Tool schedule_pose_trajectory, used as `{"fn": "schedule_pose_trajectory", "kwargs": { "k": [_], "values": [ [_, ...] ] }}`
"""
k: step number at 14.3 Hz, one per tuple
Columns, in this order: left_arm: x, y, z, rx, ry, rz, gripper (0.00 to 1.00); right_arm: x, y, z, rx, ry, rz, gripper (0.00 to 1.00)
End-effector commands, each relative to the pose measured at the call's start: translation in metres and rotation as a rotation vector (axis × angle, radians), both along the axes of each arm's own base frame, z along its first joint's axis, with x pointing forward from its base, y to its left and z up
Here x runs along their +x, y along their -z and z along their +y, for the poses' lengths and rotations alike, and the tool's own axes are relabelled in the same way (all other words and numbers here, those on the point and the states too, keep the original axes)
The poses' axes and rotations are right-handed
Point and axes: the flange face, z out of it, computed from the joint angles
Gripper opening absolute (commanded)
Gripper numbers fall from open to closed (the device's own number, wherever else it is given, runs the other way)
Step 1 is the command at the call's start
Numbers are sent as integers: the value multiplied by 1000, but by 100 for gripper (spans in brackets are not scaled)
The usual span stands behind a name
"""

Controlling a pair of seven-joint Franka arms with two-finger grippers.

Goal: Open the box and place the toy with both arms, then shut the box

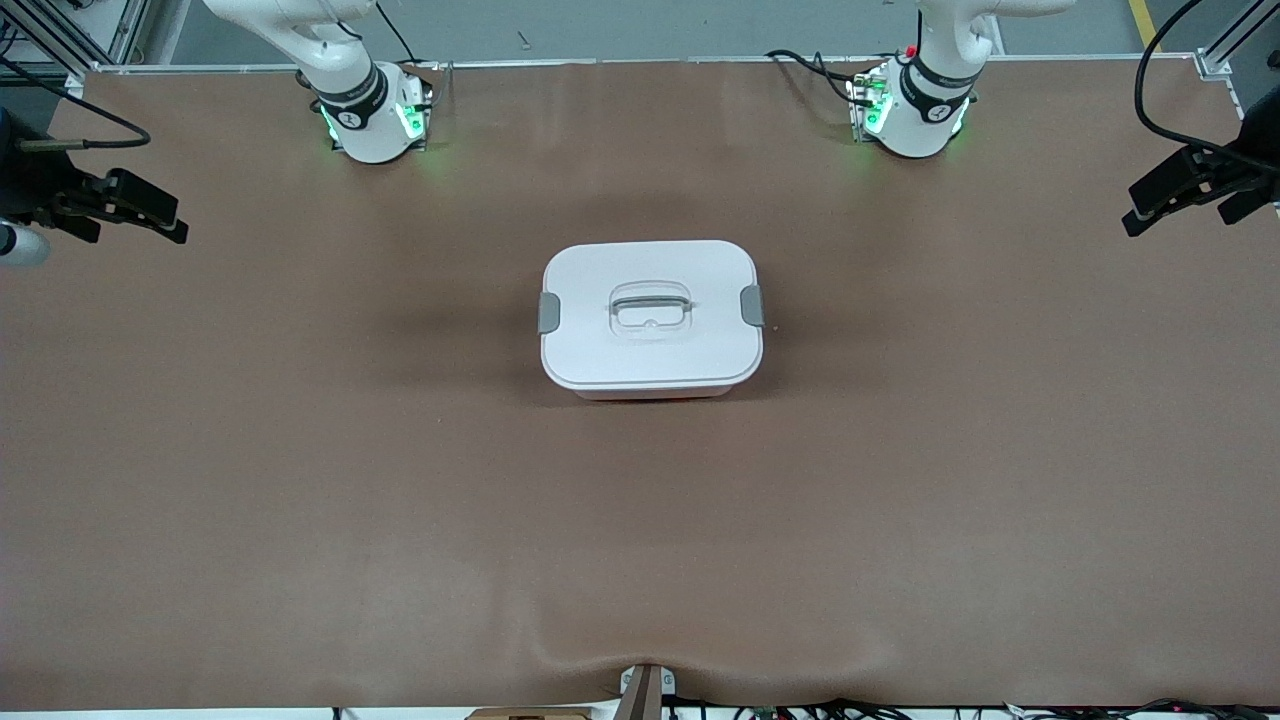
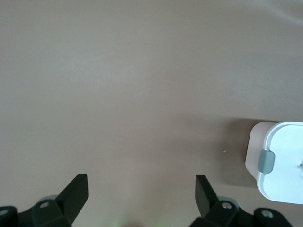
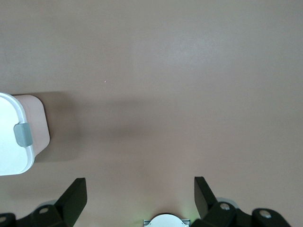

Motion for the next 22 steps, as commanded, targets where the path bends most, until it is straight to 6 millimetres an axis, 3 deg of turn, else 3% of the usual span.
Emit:
{"fn": "schedule_pose_trajectory", "kwargs": {
  "k": [1, 8, 12, 22],
  "values": [
    [-3, -2, 2, -8, 51, -6, 100, 0, -4, 1, -8, -10, 2, 100],
    [-3, 5, 5, 4, 135, 13, 100, -2, -5, -7, -9, -1, 8, 100],
    [2, 17, 9, 4, 136, 39, 100, -3, -2, -36, 3, -87, 15, 100],
    [10, 22, 6, 42, 128, 41, 100, -3, -4, -31, -7, -4, 13, 100]
  ]
}}
